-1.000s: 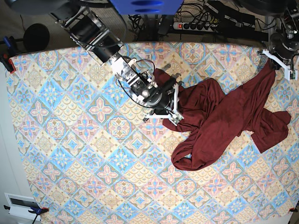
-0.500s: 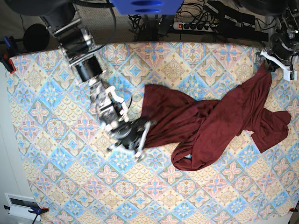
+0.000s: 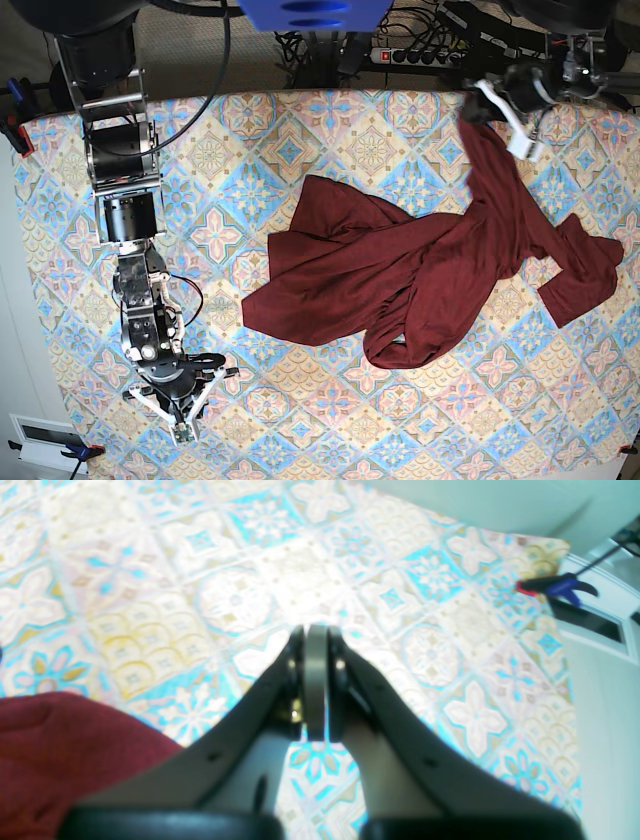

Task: Layout the t-shirt on the table in an organized manner, then fold the t-shirt properly
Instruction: 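Pull the shirt apart, right gripper sweeping away from the left gripper, then release with the right gripper and reach the left gripper into the shirt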

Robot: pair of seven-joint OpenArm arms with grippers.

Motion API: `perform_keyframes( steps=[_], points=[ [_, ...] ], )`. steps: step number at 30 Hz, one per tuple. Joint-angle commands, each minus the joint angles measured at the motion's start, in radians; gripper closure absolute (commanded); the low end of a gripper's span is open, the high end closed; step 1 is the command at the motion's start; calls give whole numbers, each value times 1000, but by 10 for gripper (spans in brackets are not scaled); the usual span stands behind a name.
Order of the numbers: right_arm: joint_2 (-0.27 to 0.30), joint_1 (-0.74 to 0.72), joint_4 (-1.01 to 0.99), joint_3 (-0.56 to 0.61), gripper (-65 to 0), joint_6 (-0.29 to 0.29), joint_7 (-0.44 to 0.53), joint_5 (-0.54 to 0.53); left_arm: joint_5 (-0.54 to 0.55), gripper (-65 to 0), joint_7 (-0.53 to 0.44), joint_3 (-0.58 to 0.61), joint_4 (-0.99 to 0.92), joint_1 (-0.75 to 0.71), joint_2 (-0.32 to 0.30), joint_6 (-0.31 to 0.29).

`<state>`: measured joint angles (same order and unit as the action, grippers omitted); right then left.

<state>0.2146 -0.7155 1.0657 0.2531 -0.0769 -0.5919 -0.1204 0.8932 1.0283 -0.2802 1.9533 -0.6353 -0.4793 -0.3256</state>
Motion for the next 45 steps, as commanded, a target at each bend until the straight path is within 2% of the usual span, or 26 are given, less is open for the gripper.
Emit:
perform_keyframes(
  steps=[1, 5, 7, 12, 15, 18, 21, 24, 27, 29, 32, 35, 39, 41, 45],
  points=[
    [7, -57, 14, -5, 0, 2, 26, -6, 11, -1, -9, 37, 16, -2, -28, -4],
    [12, -56, 38, 5, 0, 1, 10, -8, 16, -1, -9, 204, 16, 56, -78, -4],
    [12, -34, 95, 7, -20, 1, -26, -9, 16, -2, -12, 258, 22, 62, -111, -4],
    [4, 122, 190, 58, -97, 1, -64, -9, 11, -8, -7, 298, 33, 119, -134, -4],
    [-1, 244, 215, 62, -115, 1, -64, -9, 17, -49, 28, 296, 36, 159, -164, -4],
    [-57, 326, 276, 64, -116, 1, -66, -9, 19, -129, 82, 298, 36, 217, -164, -4],
    [-94, 394, 319, 73, -116, -1, -84, -9, 19, -224, 79, 290, 36, 265, -164, 0],
    [-111, 443, 361, 127, -117, -1, -84, -9, 24, -273, 76, 238, 36, 282, -164, 0],
    [-134, 486, 387, 145, -117, -1, -84, -8, 82, -275, 76, 151, 36, 303, -155, 0],
    [-148, 520, 407, 142, -117, -1, -84, -8, 114, -271, 76, 78, 36, 343, -123, 0],
    [-152, 567, 437, 142, -117, -1, -84, -8, 105, -272, 76, -3, 31, 412, -77, 3],
    [-154, 606, 459, 142, -117, -1, -84, -6, -4, -273, 82, -3, 10, 532, -31, 4],
    [-160, 658, 506, 142, -117, -1, -86, -6, -220, -273, 83, 0, -117, 685, 90, 4],
    [-160, 687, 535, 142, -117, -1, -86, -6, -319, -273, 83, 58, -191, 756, 127, 4],
    [-160, 742, 583, 140, -117, -1, -86, -3, -471, -273, 33, 255, -375, 859, 135, 4]
  ],
)
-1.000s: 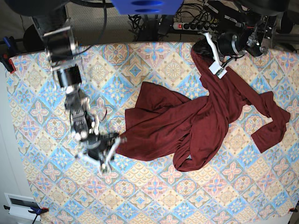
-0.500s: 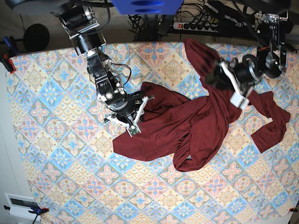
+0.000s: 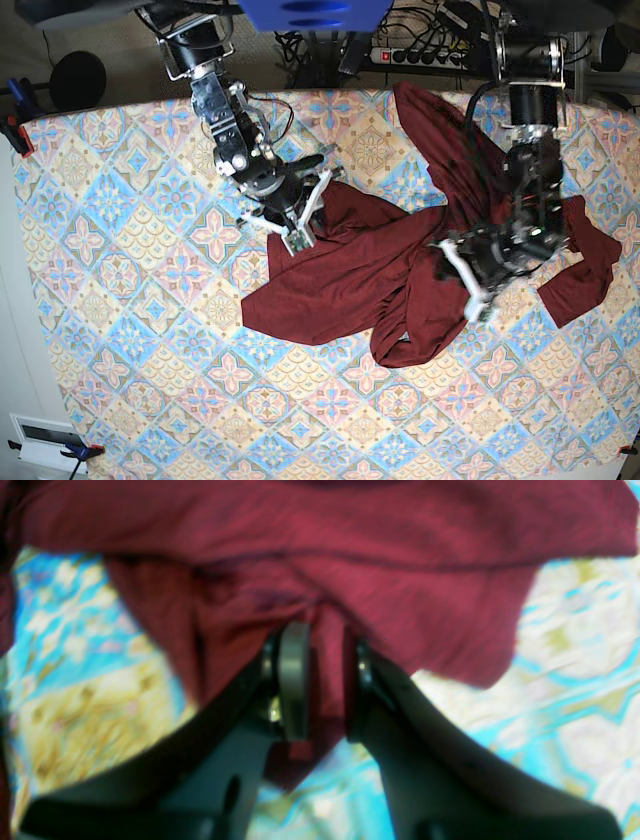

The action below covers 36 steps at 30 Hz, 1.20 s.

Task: Layout the t-shirt on the table in an organized manner, then fold the t-shirt properly
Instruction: 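Release with the right gripper and reach the left gripper into the shirt, then grasp the shirt fabric with the left gripper and lift it high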

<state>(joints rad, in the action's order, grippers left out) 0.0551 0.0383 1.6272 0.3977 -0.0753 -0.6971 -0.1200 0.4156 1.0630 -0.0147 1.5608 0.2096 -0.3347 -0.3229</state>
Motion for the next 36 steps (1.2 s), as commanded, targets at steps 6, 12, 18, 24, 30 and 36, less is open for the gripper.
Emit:
perform_keyframes(
  steps=[6, 12, 18, 24, 30, 36],
  points=[
    [-1, 54, 101, -18, -117, -2, 20, -2, -122, -270, -137, 146, -150, 52, 33, 3],
    [1, 104, 157, -69, -117, -2, 20, -2, -199, -137, -140, 150, -182, 60, 90, -3],
    [5, 170, 249, -59, -117, -2, 20, -7, -76, -8, -134, 144, -7, 89, 102, 0],
    [7, 282, 319, -3, -115, -134, 20, -7, 19, 0, -132, 143, 123, 149, 154, 1],
    [7, 328, 334, 85, -116, -209, 21, -7, -31, 0, -89, 154, 119, 230, 253, 1],
    [7, 326, 334, 93, -115, -206, 21, -7, -191, -3, -42, 144, 99, 176, 257, 3]
  ],
)
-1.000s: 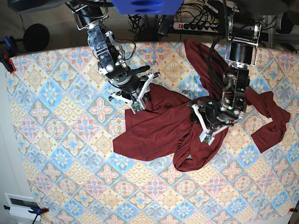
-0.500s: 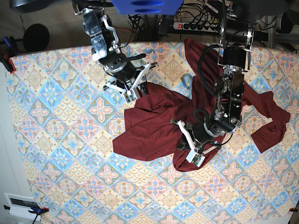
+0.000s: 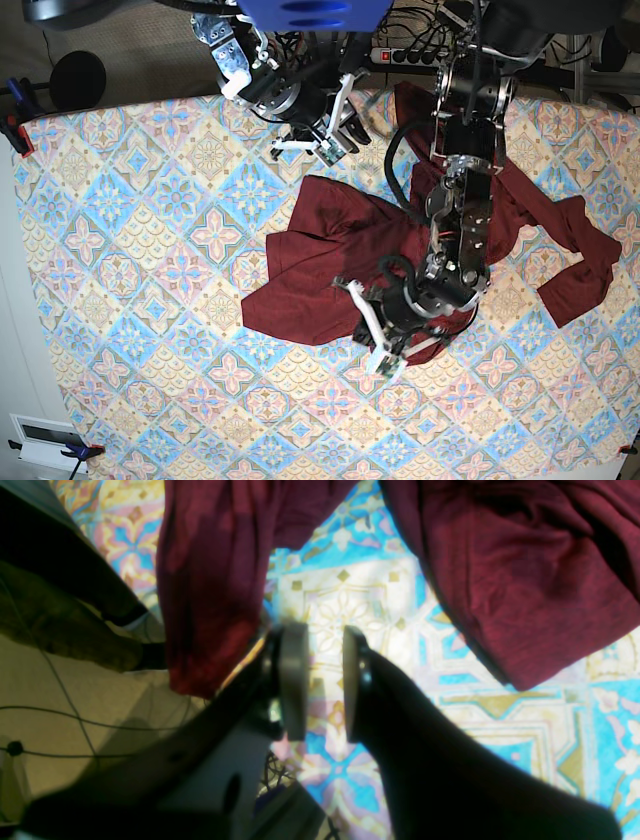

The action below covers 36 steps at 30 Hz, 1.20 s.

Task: Layout the t-shirt on the table in an organized manner, then fold the t-shirt properly
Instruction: 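Grasp the shirt fabric with the left gripper and lift it high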

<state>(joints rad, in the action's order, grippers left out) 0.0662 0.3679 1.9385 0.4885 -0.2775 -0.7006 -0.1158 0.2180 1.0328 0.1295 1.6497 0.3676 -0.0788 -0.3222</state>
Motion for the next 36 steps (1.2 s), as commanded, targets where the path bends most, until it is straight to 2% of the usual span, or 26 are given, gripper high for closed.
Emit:
perform_keyframes(
  steps=[1, 4, 11, 14, 19, 21, 23, 28, 31, 36],
  points=[
    [-4, -4, 23, 2, -115, -4, 26, -11, -16, -11, -9, -4, 1, 5, -13, 2],
    [-4, -5, 23, 2, -115, -4, 26, -11, -33, -66, -15, -57, -26, -40, -52, 2],
    [-4, -8, 20, 3, -116, -4, 25, -11, -33, -312, -15, -189, -164, -51, -63, 2],
    [-4, -8, 19, 3, -116, -4, 25, -11, -32, -347, -15, -186, -216, -49, -62, 2],
    [-4, -8, 20, 2, -116, -4, 25, -9, -35, -348, -22, -141, -286, -51, -60, 2],
    [-4, -8, 20, 2, -116, -4, 25, -8, -35, -343, -47, -110, -293, -54, -63, 2],
    [-4, -8, 20, 2, -116, -4, 25, -8, -32, -296, -50, -97, -293, -55, -65, -2],
    [-4, -8, 20, 2, -115, -4, 26, -8, -19, -2, -65, -104, -283, -43, -57, -2],
    [-4, -8, 19, 3, -115, -4, 26, -8, 41, -14, -75, -104, -213, -37, -57, 1],
    [-4, -10, 16, 6, -115, -4, 25, -9, 126, 0, -76, -104, -111, -17, -49, 2]
  ],
)
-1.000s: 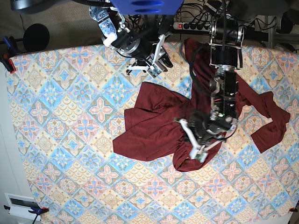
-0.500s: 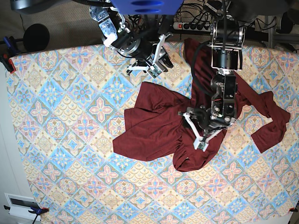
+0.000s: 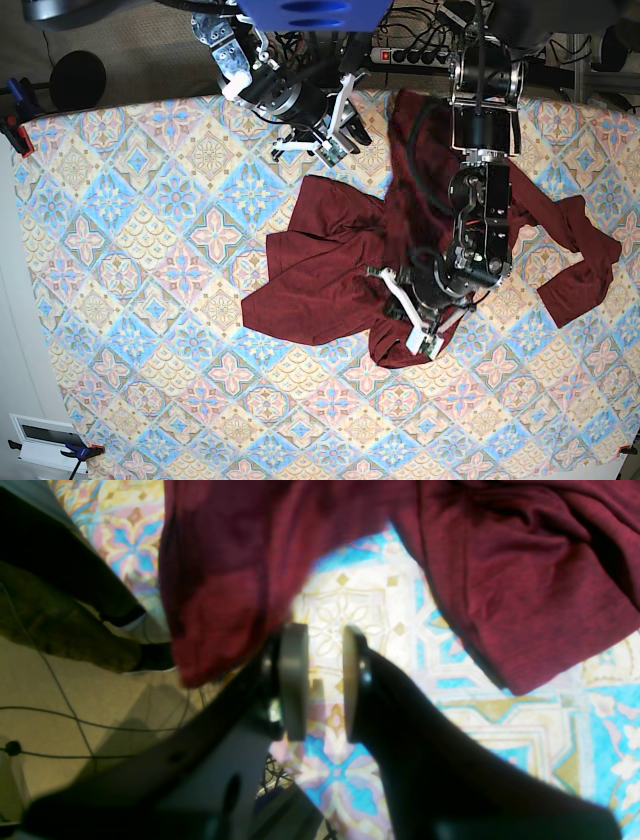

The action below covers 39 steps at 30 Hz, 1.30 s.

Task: Layout the t-shirt on the table in an organized manner, then fold the t-shirt properly
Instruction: 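Grasp the shirt fabric with the left gripper and lift it high, then swing the lifted shirt with the left gripper and lay it down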

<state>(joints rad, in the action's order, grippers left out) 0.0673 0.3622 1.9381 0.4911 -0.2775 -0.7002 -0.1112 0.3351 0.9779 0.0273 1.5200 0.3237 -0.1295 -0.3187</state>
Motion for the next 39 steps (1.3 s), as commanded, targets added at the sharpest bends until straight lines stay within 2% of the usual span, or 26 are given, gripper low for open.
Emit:
perform_keyframes(
  steps=[1, 4, 9, 12, 18, 24, 31, 36, 39],
  points=[
    [-5, -4, 16, 4, -115, -4, 24, -14, 23, 0, -18, -2, 23, 42, 14, -1],
    [-5, -4, 16, 4, -116, -6, 24, -14, 51, 0, -17, -2, 24, 81, 32, -1],
    [-5, -4, 16, 4, -118, -4, 29, -17, 86, 0, -20, -2, 24, 159, 98, -1],
    [-5, -9, 16, -6, -118, -2, 30, -17, 83, 0, -21, -2, 23, 216, 152, -1],
    [-11, -111, 16, -39, -115, -2, 32, -17, 75, 0, -15, 12, 20, 315, 284, -1],
    [-7, -117, 16, -150, -115, -2, 34, -22, 83, 0, -20, 47, 21, 449, 287, -1],
    [-5, -167, 10, -253, -117, -2, 63, -189, 75, 0, -23, 44, 18, 585, 287, -1],
    [-5, -179, -68, -257, -118, -4, 63, -215, 48, 0, -58, 39, -11, 676, 287, 0],
    [-5, -225, -145, -256, -118, -4, 61, -212, 14, 0, -53, -19, -9, 730, 287, 0]
  ],
)
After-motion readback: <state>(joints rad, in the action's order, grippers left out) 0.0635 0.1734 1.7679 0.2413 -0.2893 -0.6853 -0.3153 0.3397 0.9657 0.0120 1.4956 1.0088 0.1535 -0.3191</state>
